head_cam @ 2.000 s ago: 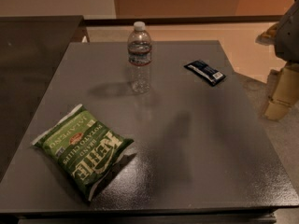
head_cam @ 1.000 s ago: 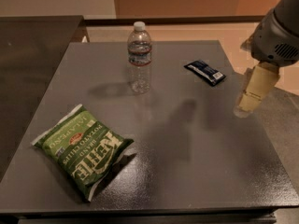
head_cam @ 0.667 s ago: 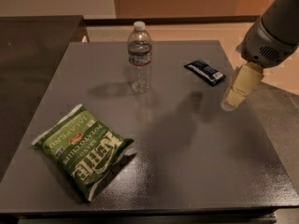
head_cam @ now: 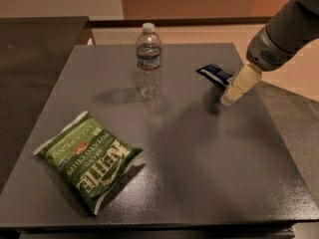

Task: Move rxbar blueberry near green jalapeno chip bag

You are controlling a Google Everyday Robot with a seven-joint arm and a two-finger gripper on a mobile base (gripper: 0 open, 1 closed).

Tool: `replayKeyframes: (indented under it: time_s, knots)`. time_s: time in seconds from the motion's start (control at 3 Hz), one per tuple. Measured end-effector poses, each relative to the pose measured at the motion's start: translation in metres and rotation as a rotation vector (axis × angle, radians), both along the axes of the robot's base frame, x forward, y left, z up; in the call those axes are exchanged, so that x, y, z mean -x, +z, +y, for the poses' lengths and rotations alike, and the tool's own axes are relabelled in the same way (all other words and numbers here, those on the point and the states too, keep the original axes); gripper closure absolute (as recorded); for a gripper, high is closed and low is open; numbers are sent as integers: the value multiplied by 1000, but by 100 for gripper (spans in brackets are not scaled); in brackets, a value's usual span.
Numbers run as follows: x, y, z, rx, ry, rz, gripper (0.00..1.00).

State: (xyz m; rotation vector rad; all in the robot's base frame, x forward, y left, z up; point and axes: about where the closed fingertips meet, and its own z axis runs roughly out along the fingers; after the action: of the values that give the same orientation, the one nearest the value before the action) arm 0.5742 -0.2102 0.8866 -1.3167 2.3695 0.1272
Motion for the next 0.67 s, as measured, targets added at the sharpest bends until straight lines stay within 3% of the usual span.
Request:
replayKeyframes:
  time_s: [0.67]
  knots:
    - [-41,-29,-1,-57,-63,23,0]
